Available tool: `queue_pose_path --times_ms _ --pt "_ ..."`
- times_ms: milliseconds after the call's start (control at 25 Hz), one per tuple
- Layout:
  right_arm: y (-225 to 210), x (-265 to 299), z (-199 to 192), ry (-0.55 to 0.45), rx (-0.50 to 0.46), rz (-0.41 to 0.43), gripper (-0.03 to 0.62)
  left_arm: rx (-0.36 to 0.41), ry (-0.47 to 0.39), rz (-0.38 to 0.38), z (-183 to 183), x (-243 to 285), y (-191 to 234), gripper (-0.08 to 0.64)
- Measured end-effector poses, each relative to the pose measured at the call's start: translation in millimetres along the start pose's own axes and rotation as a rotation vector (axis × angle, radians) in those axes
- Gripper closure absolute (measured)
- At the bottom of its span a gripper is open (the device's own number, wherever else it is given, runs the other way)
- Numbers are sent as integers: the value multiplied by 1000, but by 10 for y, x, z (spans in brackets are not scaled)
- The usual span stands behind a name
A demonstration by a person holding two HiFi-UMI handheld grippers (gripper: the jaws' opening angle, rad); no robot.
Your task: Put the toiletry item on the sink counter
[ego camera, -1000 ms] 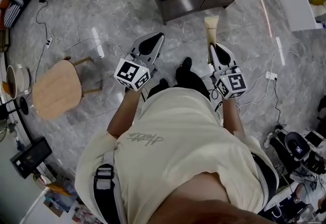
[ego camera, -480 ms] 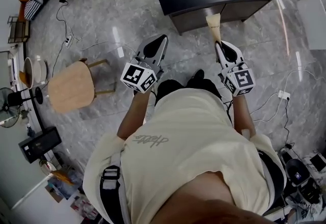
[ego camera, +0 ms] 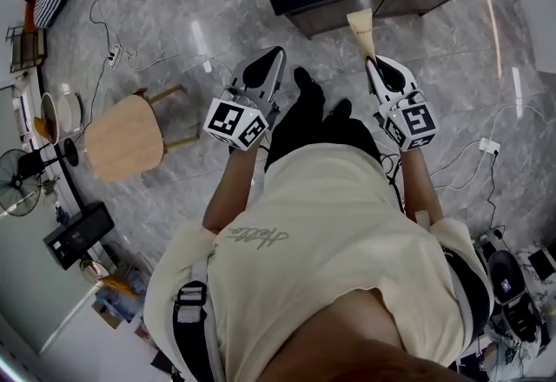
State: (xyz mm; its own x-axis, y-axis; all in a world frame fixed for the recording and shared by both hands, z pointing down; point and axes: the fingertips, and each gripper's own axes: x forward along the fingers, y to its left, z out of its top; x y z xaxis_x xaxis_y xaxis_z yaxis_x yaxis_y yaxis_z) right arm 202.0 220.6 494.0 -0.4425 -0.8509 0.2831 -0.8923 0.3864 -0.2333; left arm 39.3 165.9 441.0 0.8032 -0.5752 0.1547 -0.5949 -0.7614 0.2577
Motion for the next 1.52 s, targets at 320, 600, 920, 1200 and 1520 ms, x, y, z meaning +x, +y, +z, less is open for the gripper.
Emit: queue_pose_path --times_ms 320,600,920,1200,1520 --pt "-86 471 424 -22 -17 -66 577 22 -36 -12 237 313 614 557" --pt "-202 1294 939 -15 -120 -92 577 46 -104 -56 647 710 1377 557" --pt "-268 2017 1113 6 -138 -136 575 -20 -78 -113 583 1028 2008 557" --pt "-356 2462 1125 49 -126 -124 575 -14 -73 -97 656 1199 2464 557" --pt "-674 2940 1026 95 -90 -53 575 -13 -43 -20 637 1423 2807 557"
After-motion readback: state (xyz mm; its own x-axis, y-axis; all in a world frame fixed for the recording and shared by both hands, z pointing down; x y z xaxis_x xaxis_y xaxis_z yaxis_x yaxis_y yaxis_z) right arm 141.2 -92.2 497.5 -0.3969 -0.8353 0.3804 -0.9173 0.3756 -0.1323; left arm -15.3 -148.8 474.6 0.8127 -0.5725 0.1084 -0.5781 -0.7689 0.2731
